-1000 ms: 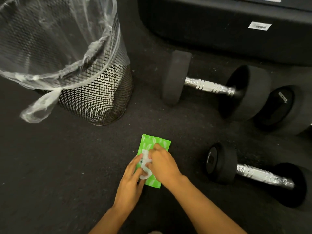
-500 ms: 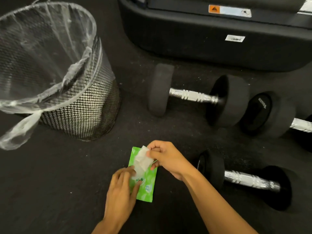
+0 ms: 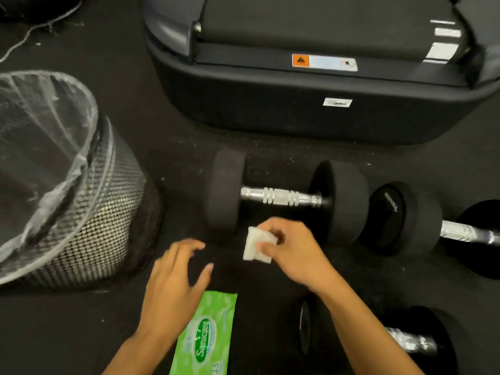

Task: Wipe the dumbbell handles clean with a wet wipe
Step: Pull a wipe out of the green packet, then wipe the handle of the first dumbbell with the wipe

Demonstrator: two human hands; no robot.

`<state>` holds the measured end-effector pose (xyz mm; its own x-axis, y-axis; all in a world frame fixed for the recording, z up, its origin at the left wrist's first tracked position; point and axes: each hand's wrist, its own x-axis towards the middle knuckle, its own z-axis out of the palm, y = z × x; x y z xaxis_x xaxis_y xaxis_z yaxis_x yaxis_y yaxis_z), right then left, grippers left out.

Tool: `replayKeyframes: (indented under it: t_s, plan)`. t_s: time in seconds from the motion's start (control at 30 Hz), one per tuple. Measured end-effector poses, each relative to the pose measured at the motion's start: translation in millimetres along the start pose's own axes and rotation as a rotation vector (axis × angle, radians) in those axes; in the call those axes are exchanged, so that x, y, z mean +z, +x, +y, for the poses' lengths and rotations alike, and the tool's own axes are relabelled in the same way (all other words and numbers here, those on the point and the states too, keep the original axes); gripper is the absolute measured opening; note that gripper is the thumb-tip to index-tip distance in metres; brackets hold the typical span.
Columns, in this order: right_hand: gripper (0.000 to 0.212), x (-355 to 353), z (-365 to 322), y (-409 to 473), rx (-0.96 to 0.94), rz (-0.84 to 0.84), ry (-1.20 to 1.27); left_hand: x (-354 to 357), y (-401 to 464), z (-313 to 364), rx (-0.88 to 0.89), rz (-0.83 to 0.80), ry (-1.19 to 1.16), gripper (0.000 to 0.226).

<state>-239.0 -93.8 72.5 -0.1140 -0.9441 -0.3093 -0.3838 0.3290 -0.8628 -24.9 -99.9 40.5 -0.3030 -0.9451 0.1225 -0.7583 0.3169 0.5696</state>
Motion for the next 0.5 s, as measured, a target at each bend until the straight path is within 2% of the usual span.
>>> replayKeyframes:
  t_s: [0.07,0.13,0.2,0.27,0.37,0.43,0.5]
  plan:
    - [0.021,-16.4,-12.4,23.7,-0.053,0.219,-0.083,-12.7,34.9,17.3,0.124,0.065,-0.051,0.032]
    - [0.019,-26.3,-23.3,49.9,-0.134,0.394,-0.128,-18.6,66.2,29.4,0.241,0.077,-0.016,0.039]
    - [0.019,-26.7,-28.7,76.5,-0.170,0.437,-0.238,-16.1,91.1,35.6,0.303,0.048,0.054,0.051]
    - [0.017,-21.2,-27.0,97.0,-0.131,0.361,-0.405,-9.7,105.2,38.1,0.310,-0.005,0.121,0.063]
    - [0.020,-14.8,-22.2,112.3,-0.061,0.155,-0.602,1.0,115.0,36.8,0.290,-0.096,0.144,0.068]
    - [0.023,-13.2,-19.3,108.7,-0.079,0.032,-0.615,4.4,117.3,35.4,0.272,-0.131,0.110,0.068]
    - [0.018,-15.7,-13.3,98.8,-0.150,-0.016,-0.529,5.4,118.6,34.7,0.250,-0.148,0.045,0.068]
